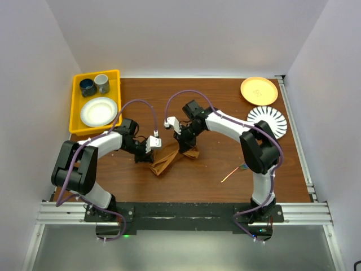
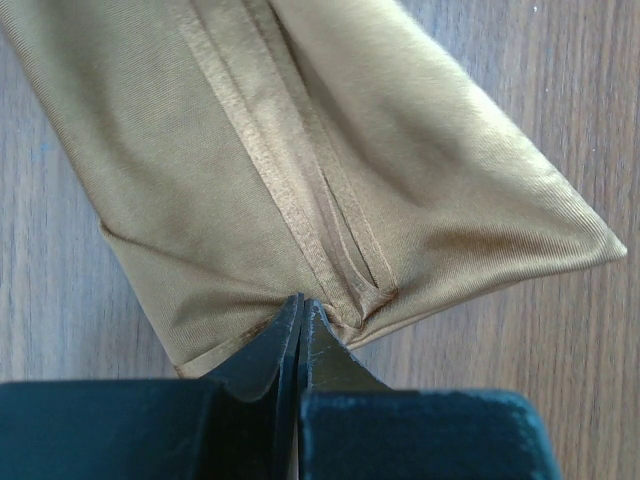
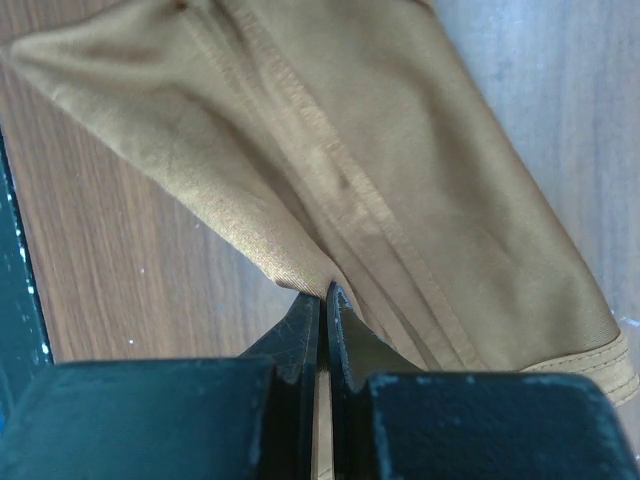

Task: Fold the napkin into a case and place the utensils inside
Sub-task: Pick up the lower triangle-folded napkin from the center of the board, then fold the 2/3-rectangle-folded napkin at the center of the board.

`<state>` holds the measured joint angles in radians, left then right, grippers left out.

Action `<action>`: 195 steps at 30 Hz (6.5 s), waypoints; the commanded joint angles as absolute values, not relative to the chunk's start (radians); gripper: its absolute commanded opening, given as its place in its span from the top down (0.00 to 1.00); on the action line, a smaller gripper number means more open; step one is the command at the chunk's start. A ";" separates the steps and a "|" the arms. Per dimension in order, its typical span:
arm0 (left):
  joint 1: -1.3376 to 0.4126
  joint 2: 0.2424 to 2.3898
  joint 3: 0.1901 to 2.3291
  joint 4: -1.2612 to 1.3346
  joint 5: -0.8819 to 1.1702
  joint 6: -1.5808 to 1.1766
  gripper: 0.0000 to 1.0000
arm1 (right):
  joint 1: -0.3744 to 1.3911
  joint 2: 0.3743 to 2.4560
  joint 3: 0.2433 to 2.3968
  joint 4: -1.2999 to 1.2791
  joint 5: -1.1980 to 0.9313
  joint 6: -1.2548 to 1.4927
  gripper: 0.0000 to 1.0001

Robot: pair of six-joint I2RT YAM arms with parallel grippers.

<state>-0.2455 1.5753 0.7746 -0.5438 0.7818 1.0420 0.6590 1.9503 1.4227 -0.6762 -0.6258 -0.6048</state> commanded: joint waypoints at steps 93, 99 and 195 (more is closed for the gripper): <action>-0.687 1.302 0.779 -0.376 0.218 0.514 0.79 | 0.643 2.378 1.726 -0.747 -0.672 -0.038 1.00; -0.666 1.301 0.799 -0.387 0.216 0.558 1.00 | 0.643 2.373 1.717 -0.749 -0.670 -0.057 1.00; -0.463 1.315 0.699 -0.606 0.676 1.207 0.99 | 0.653 1.923 1.508 -0.566 -0.838 -0.226 0.30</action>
